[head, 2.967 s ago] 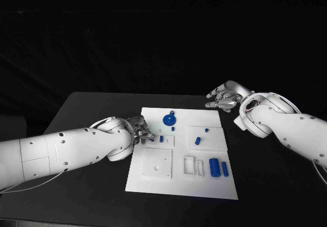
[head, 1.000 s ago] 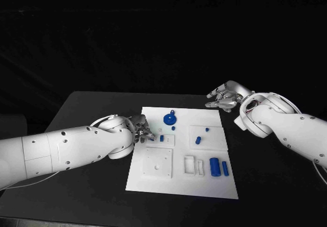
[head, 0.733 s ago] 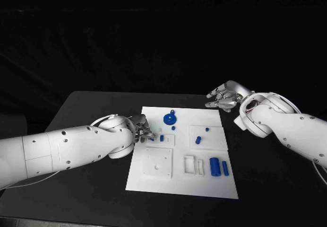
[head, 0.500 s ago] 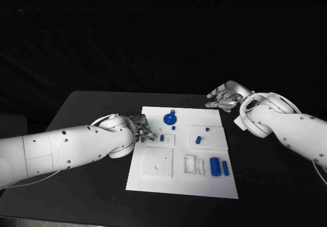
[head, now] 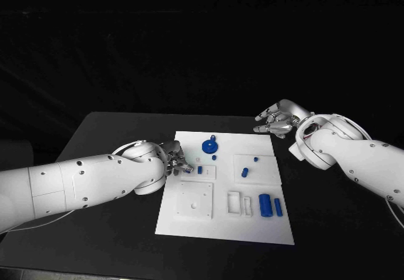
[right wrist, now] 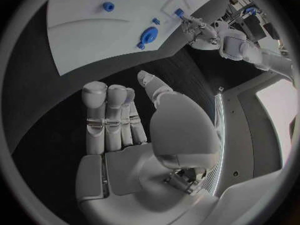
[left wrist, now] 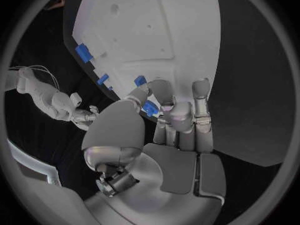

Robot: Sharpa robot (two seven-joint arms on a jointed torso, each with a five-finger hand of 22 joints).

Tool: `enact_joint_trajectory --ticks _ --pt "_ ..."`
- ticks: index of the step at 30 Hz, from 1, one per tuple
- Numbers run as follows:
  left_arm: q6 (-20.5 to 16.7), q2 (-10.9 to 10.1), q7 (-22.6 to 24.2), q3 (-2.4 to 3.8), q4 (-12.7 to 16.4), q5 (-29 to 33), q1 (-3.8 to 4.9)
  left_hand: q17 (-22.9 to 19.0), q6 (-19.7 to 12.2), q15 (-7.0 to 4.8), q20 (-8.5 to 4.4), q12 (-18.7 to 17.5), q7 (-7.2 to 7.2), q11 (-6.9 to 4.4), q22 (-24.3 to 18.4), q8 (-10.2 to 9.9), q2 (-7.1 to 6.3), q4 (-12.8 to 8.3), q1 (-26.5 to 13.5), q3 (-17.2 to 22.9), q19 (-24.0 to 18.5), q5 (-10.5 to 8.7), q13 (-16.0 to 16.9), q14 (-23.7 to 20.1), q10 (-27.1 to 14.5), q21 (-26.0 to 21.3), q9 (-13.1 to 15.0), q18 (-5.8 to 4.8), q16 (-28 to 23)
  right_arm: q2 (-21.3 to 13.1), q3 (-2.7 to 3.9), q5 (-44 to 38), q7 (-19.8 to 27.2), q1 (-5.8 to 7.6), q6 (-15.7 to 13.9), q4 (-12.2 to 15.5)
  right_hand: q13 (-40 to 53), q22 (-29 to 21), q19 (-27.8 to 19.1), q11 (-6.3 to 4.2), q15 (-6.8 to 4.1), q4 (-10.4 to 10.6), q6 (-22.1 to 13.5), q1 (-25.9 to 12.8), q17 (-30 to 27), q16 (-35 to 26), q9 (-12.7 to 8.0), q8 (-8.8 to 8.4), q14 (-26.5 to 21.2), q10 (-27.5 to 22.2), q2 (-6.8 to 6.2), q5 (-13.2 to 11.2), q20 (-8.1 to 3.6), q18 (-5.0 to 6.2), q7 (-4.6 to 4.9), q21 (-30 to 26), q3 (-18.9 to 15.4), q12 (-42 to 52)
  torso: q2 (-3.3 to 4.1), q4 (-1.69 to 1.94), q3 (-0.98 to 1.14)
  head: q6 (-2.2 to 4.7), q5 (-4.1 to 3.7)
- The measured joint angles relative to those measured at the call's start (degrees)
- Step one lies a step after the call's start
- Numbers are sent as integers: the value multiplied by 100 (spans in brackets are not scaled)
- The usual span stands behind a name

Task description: Assemble the parts on the task board

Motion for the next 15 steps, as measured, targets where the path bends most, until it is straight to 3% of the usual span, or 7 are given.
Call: enact_joint_trajectory --ticks 9,15 --pt "19 8 -3 -1 -6 2 -1 -10 8 -36 0 0 -8 0 -1 -17 -34 79 12 -1 0 -2 -1 1 0 0 23 0 -23 8 0 0 3 -1 1 -5 0 0 0 0 0 0 0 0 0 0 0 0 0 0 0 28 0 0 0 0 0 0 -1 -1 -1 2 0" --pt "24 11 -3 -1 -8 2 -1 -10 9 -36 0 0 -9 0 -1 -16 -137 215 33 -33 0 -23 -1 1 0 -20 23 0 -23 10 0 0 5 -1 1 -6 0 0 0 0 0 0 0 0 0 0 0 0 0 0 0 28 0 0 0 -18 0 0 -1 2 -2 -1 1"
